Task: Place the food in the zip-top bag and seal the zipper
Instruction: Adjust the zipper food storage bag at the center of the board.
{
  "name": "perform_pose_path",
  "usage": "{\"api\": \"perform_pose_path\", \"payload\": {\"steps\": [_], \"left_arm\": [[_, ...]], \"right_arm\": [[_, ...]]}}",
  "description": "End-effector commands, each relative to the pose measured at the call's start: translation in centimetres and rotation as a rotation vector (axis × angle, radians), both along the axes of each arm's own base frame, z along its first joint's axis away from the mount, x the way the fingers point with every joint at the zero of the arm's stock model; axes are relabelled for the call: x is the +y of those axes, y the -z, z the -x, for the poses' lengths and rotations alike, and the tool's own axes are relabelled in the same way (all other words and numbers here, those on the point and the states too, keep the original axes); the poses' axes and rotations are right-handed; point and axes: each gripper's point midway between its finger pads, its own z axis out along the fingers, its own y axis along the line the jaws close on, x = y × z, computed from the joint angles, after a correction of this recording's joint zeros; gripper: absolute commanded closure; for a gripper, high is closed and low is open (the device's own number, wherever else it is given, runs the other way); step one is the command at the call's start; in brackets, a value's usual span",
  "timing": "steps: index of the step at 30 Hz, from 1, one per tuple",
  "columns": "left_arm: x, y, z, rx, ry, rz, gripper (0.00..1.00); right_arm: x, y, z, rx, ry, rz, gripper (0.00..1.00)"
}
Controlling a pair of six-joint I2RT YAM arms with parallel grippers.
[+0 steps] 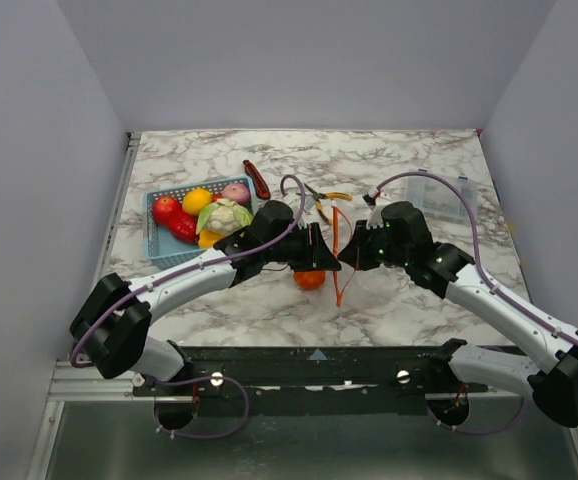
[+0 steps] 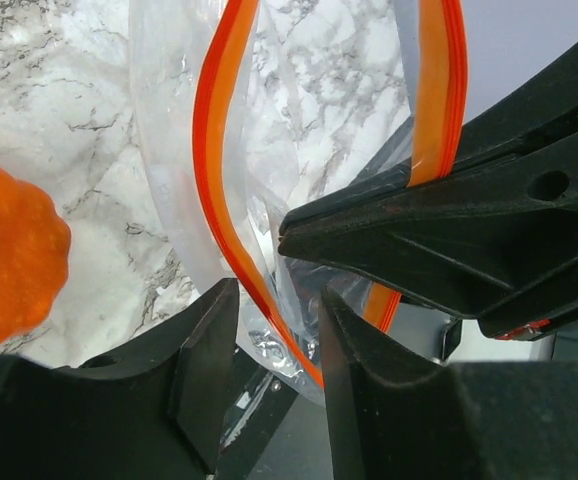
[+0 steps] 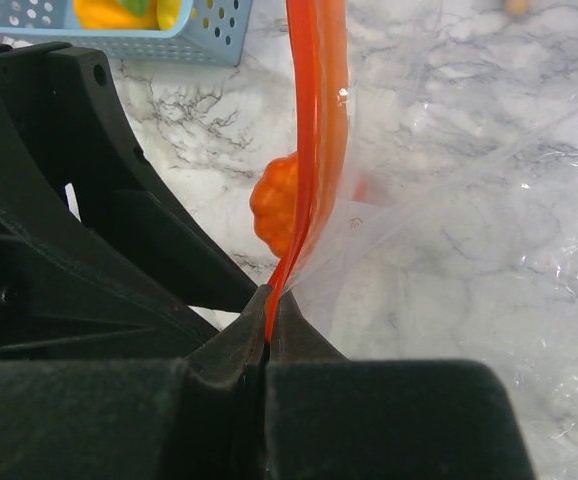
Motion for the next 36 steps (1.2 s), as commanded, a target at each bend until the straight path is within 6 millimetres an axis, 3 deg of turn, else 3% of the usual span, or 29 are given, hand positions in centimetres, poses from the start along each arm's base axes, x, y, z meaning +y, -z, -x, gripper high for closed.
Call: {"api": "perform_pose_path", "payload": {"steps": [1, 4, 8, 11, 13, 14, 16, 18, 21, 25, 27, 30, 34, 36], "left_arm": [[-0.8, -0.5, -0.3, -0.017, 0.005, 0.038, 0.61], [-1.7, -0.6, -0.8, -0.009, 0.017, 0.044, 0.65], [-1.9, -0.5, -1.6, -0.021, 0.000, 0.023, 0.81], [-1.6, -0.2, -2.0, -0.040, -0.018, -0.008, 0.82], [-1.1, -0.3, -2.5, -0.060, -0.054, -0.035, 1.00], [-0.5, -0.2, -2.8, -0.073, -0.087, -0.063, 1.00], [1.2, -1.0, -4.2, -0.167, -0.223, -0.149, 1.00], [3.3, -3.1, -5.2, -0.287, -0.391, -0.197, 1.00], [4.4, -5.1, -5.5, -0.302, -0.494, -0.158, 1.00], [3.0, -4.8, -5.4, -0.236, -0.463, -0.115, 1.00], [2.1, -4.4, -5.3, -0.210, -0.433, -0.099, 1.00], [1.2, -3.8, -5.1, -0.164, -0.394, -0.081, 1.00], [0.7, -3.3, -4.7, -0.135, -0.368, -0.060, 1.00], [0.7, -3.2, -4.5, -0.124, -0.358, -0.059, 1.00]], "right_arm": [[0.7, -1.9, -0.1, -0.035, -0.018, -0.048, 1.00], [0.9, -1.9, -0.2, -0.032, -0.021, -0.054, 1.00], [0.9, -2.1, -0.2, -0.029, -0.015, -0.059, 1.00], [0.7, -2.4, -0.2, -0.035, -0.008, -0.061, 1.00], [0.1, -2.2, -0.5, -0.032, 0.026, -0.032, 1.00], [-0.4, -1.8, -0.9, -0.023, 0.063, 0.000, 1.00], [-3.4, -0.4, -2.4, -0.020, 0.233, 0.143, 1.00], [-8.3, 0.6, -3.3, -0.056, 0.486, 0.371, 1.00], [-11.8, 0.9, -2.6, -0.083, 0.660, 0.558, 1.00], [-11.2, -0.5, -2.7, -0.130, 0.660, 0.505, 1.00], [-9.9, -0.7, -2.8, -0.126, 0.589, 0.469, 1.00], [-8.0, -1.0, -2.4, -0.100, 0.500, 0.403, 0.82], [-7.4, -2.7, -2.1, -0.101, 0.493, 0.333, 0.60], [-7.6, -3.8, -2.2, -0.121, 0.507, 0.315, 0.54]]}}
